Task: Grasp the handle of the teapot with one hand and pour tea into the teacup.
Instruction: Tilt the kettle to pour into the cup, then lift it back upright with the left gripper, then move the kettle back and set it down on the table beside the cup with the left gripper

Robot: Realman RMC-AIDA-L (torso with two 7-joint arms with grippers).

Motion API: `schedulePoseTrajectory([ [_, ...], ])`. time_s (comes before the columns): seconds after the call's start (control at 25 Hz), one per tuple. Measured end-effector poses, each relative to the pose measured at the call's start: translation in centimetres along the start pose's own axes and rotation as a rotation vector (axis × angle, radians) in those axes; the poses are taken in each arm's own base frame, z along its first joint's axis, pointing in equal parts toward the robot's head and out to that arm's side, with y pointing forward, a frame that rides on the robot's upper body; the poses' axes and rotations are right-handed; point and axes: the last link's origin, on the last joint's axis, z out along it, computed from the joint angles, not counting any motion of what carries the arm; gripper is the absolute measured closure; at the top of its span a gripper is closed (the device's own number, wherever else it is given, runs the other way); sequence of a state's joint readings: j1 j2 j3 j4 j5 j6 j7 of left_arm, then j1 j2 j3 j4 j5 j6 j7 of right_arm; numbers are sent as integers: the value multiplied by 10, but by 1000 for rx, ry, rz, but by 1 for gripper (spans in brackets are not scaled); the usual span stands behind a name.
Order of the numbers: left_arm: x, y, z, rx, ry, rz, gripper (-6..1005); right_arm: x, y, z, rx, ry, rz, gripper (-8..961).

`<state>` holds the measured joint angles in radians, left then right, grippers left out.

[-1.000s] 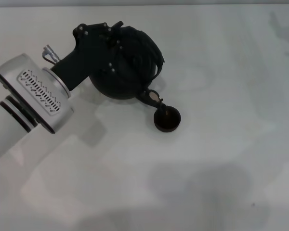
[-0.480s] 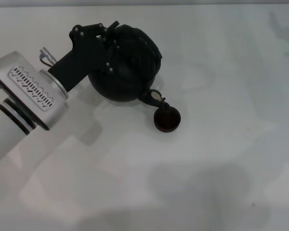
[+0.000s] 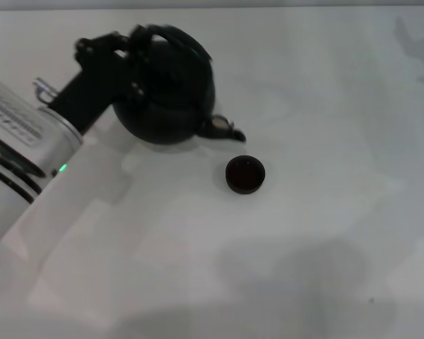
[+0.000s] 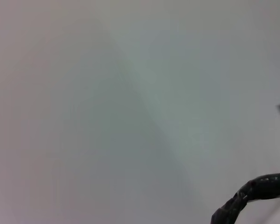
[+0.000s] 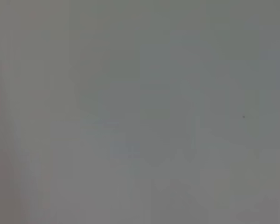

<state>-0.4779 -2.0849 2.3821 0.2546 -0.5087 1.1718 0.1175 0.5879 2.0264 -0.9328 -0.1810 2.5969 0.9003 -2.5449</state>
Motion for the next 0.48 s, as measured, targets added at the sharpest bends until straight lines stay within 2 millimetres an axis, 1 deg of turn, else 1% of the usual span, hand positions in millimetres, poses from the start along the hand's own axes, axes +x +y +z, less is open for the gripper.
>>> schedulePoseTrajectory([
  [0.08, -2, -6, -4, 68, -8, -92, 901, 0, 0, 0, -1, 0, 0, 108],
  [0.16, -2, -7, -5, 86, -8, -122, 901, 0, 0, 0, -1, 1, -1, 108],
  [0.2, -4, -10, -10, 131, -13, -185, 901, 0, 0, 0, -1, 2, -1, 108],
  [0.32, -9, -13, -17, 192, -29, -233, 901, -1, 1, 2, -3, 1, -1, 108],
  [0.48, -15, -11, -26, 262, -63, -296, 900, -1, 2, 2, -3, 1, -2, 108],
])
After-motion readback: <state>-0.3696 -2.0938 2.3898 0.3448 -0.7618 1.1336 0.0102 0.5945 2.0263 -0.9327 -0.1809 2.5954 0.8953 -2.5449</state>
